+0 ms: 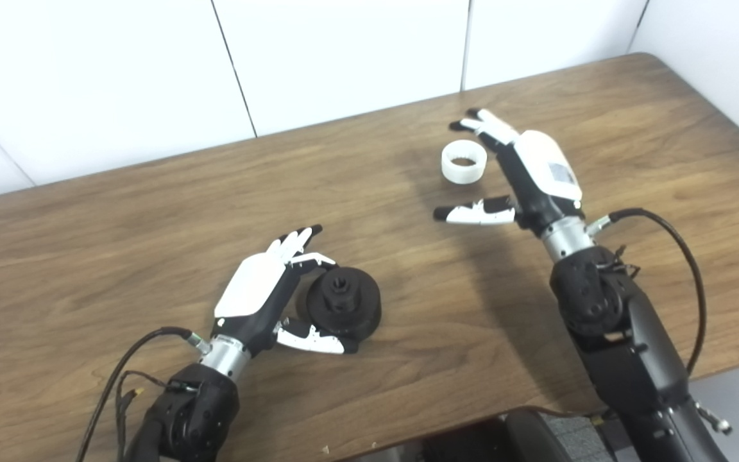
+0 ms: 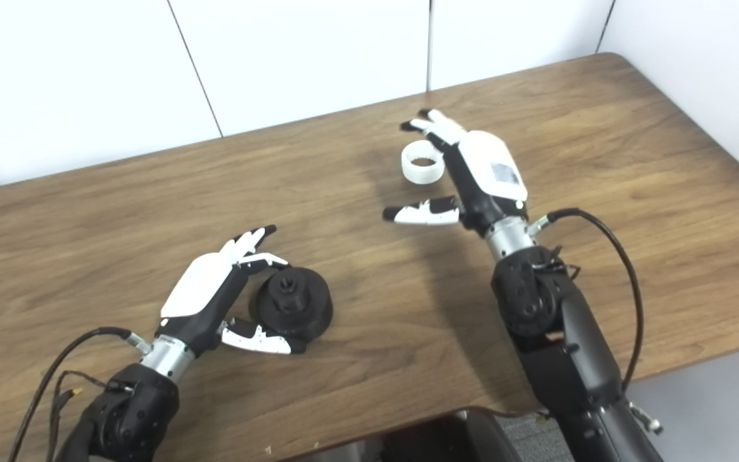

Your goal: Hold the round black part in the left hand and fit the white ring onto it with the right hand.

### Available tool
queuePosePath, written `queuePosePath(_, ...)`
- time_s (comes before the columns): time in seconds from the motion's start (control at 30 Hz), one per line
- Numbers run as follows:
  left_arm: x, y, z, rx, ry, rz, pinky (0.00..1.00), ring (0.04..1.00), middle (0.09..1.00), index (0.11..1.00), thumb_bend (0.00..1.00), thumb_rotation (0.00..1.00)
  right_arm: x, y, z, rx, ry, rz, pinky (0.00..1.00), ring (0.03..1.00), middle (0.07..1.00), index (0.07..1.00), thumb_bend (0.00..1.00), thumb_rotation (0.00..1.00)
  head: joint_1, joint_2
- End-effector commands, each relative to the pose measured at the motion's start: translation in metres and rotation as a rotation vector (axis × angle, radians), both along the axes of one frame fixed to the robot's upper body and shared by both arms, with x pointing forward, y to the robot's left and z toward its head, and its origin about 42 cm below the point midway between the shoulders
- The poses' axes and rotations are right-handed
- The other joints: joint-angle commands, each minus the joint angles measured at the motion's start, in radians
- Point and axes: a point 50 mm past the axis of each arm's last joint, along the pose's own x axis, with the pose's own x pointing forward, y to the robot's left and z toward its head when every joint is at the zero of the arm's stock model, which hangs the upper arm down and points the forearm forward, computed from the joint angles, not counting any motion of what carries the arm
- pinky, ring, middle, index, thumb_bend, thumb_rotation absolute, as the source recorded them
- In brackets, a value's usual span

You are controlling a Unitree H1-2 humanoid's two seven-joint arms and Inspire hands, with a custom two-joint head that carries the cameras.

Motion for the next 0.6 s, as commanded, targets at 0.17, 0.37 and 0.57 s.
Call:
queuePosePath(0.17, 0.005, 0.009, -0.001, 0.022, -0.033, 0.004, 1.0, 1.0, 1.0, 0.616, 1.0, 0.41, 0.044, -0.025, 0.031, -0.116, -0.01, -0.086, 0.76, 0.919, 0.961, 0.846, 0.88, 0.39, 0.001, -0.003)
queuePosePath(0.37, 0.004, 0.009, 0.001, 0.024, -0.033, 0.003, 1.0, 1.0, 1.0, 0.617, 0.99, 0.39, 0.069, -0.038, 0.028, -0.152, 0.101, -0.121, 0.81, 0.936, 0.975, 0.855, 0.94, 0.44, 0.02, 0.001)
queuePosePath(0.57, 0.004, 0.009, 0.002, 0.026, -0.026, 0.008, 1.0, 1.0, 1.0, 0.617, 0.99, 0.4, 0.089, -0.04, 0.02, -0.183, 0.201, -0.133, 0.83, 0.952, 0.99, 0.864, 0.98, 0.48, 0.029, 0.003)
